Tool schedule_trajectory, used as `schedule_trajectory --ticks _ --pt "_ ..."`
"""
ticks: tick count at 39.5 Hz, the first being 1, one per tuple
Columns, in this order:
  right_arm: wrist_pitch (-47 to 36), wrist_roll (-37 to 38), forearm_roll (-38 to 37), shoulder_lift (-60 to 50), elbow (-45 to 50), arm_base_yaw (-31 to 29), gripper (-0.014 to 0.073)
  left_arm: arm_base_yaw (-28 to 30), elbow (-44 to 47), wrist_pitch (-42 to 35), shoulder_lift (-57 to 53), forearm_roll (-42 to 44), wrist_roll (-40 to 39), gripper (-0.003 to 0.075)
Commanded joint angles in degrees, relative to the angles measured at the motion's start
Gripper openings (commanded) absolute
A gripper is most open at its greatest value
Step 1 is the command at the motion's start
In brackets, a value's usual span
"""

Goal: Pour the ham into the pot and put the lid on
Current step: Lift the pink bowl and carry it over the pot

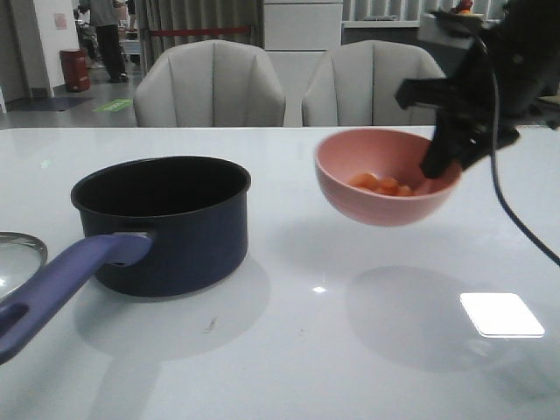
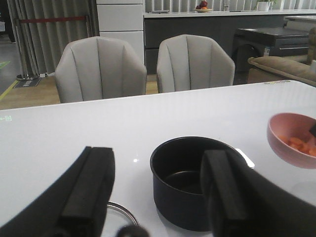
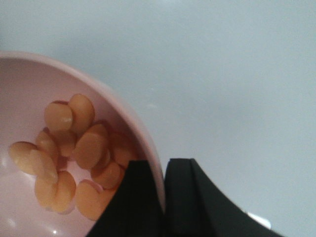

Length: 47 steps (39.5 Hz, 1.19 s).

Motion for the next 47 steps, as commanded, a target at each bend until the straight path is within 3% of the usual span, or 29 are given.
schedule_trajectory --ticks 1,13,17,22,30,47 --pt "-1.31 0.77 -1.58 -3.35 -6.21 5.01 0.0138 -0.44 -1.53 -3.99 0.70 0.08 -0.11 0.0424" --pt "-1.54 10.62 -10.41 2.84 -21.56 15.69 0.0138 -0.44 -1.53 -3.99 0.70 0.08 -0.11 0.0424" --pt "-5.16 11.63 -15.82 5.47 -24.43 18.58 0.0138 -0.44 -1.53 -3.99 0.70 0.08 -0.11 0.0424" --pt "-12.88 13.29 -24.13 7.08 -24.00 21.26 0.0138 -0.44 -1.53 -3.99 0.70 0.08 -0.11 0.0424" --pt "-25.37 22.46 -33.24 7.45 -20.31 21.96 0.0138 -0.44 -1.53 -3.99 0.70 0.08 -0.11 0.0424" --pt "-52.47 19.23 -34.43 7.45 -10.23 22.15 0.0138 -0.44 -1.53 -3.99 0.70 0.08 -0.11 0.0424"
